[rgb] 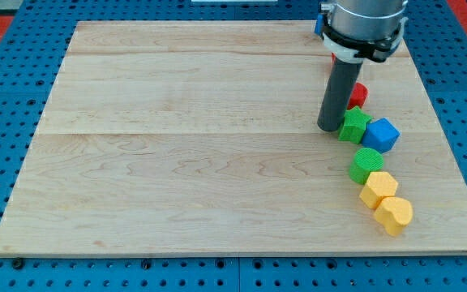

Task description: Slide the cube to the top left of the green circle

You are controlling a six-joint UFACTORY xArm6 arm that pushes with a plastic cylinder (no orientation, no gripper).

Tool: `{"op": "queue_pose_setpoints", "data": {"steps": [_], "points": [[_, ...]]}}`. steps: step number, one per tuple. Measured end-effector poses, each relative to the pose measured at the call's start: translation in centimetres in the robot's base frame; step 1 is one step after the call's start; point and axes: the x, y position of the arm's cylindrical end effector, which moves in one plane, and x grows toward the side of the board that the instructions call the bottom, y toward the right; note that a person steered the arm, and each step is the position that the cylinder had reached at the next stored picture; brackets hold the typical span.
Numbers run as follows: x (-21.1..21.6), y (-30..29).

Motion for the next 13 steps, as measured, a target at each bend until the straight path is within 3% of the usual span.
{"op": "queue_pose_setpoints", "data": {"steps": [1,2,3,6,7,8,9,10,12,13], "points": [[-0.2,-0.4],[-4.7,-2.2],[-7.6,-0.4],[-7.8,3.6],[-9.4,10.0],[-2.6,16.5],[3.6,16.3],[5.3,14.7],[0.2,16.3],[1.1,12.7]]}}
